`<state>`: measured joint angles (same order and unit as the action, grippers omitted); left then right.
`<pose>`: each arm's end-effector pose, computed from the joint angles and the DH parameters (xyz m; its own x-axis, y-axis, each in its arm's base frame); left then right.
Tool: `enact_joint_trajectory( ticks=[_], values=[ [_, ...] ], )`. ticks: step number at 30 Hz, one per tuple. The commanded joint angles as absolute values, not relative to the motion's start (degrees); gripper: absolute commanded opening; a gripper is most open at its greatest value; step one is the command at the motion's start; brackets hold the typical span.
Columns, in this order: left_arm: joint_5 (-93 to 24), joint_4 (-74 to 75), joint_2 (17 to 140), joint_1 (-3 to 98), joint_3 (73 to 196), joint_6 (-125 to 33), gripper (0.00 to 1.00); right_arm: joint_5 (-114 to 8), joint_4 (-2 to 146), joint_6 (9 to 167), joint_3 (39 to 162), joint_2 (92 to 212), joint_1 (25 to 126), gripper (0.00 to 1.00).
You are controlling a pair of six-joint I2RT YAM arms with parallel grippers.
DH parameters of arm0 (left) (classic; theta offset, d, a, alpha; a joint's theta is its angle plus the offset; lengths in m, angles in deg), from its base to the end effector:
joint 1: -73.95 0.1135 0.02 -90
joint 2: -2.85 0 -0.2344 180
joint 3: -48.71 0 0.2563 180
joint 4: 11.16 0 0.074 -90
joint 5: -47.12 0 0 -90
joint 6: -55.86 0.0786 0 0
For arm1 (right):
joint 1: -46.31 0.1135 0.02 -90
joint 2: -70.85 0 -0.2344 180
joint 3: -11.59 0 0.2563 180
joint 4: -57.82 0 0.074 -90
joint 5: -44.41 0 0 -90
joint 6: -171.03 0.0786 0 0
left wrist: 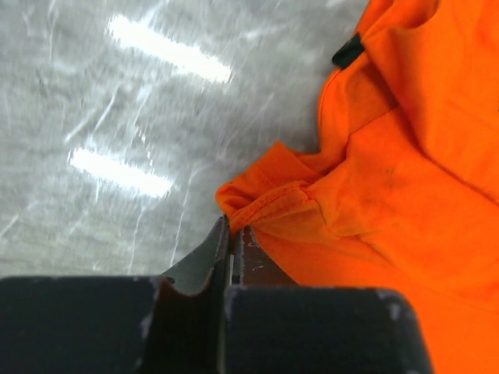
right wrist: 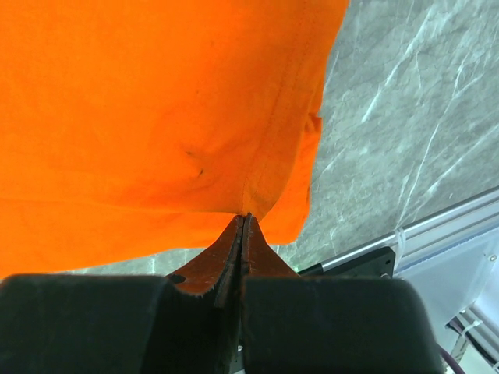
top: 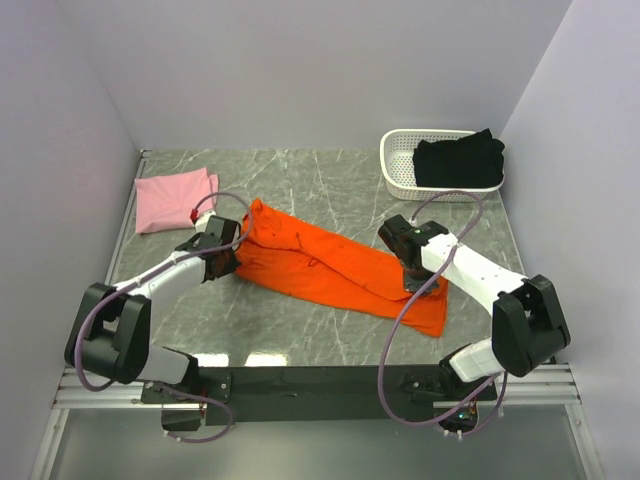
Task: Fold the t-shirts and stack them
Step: Fold the tshirt
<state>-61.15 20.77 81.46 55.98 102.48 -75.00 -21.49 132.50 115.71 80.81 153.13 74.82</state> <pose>0.2813 -0.0653 0.1113 -0.6865 -0.4304 -0.5860 -0.4226 0.8921 -0.1602 0.2297 0.0882 0.1422 -0.9619 0.0686 -0.2646 0.1529 0.9373 -0.3131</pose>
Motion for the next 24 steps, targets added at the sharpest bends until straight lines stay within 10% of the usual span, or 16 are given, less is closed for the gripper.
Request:
enact_joint_trajectory(
  ticks=[1, 24],
  values=[
    [-63.98, 23.11, 84.14, 56.29, 106.54, -72.9, 0.01, -21.16, 133.49, 116.19, 79.45, 151.09, 75.23, 0.0],
    [-65.38, 24.96, 101.9, 60.95, 122.01, -67.1, 0.0, -20.37, 137.01, 122.16, 77.69, 157.95, 86.38, 0.0]
  ],
)
